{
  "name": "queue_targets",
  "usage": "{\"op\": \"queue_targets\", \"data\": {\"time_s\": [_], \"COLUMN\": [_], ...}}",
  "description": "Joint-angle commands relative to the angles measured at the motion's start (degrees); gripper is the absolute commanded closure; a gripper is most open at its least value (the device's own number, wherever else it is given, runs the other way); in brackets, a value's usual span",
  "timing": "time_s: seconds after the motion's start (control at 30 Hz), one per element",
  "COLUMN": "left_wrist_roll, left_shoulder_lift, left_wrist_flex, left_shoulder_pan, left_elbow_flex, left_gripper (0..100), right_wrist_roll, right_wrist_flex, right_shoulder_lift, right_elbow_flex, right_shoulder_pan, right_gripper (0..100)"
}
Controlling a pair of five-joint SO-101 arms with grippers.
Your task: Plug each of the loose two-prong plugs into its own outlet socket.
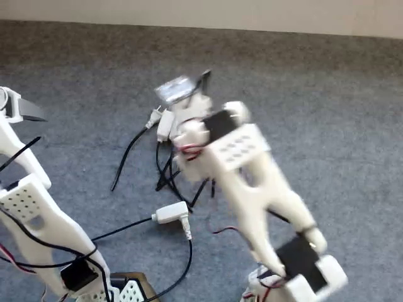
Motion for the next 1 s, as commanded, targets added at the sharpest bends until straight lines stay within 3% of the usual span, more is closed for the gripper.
{"op": "queue_targets", "data": {"time_s": [0.0, 0.13, 0.23, 0.4, 0.57, 0.7, 0.97], "left_wrist_roll": [-7.5, -12.7, -15.2, -21.3, -22.4, -28.0, -27.9], "left_shoulder_lift": [-15.5, -29.5, -39.1, -50.9, -57.9, -61.6, -62.6], "left_wrist_flex": [0.5, 0.4, 0.4, 0.4, -5.6, -12.2, -27.8], "left_shoulder_pan": [6.5, 14.5, 21.7, 34.7, 40.1, 43.7, 51.7], "left_elbow_flex": [15.5, 33.8, 46.3, 63.8, 77.8, 90.9, 106.2], "left_gripper": [63, 63, 63, 64, 68, 68, 69], "right_wrist_roll": [3.2, 7.9, 9.0, 8.9, 8.7, 8.6, 5.7], "right_wrist_flex": [2.6, 2.4, -1.3, -24.0, -41.5, -45.3, -47.9], "right_shoulder_lift": [-10.7, -20.7, -27.5, -36.4, -40.5, -41.1, -41.1], "right_elbow_flex": [-2.7, 3.9, 17.9, 50.7, 73.3, 77.7, 78.0], "right_shoulder_pan": [11.9, 20.4, 22.5, 25.7, 26.8, 26.9, 29.1], "right_gripper": [77.4, 77.4, 77.4, 77.4, 77.4, 77.4, 77.4]}}
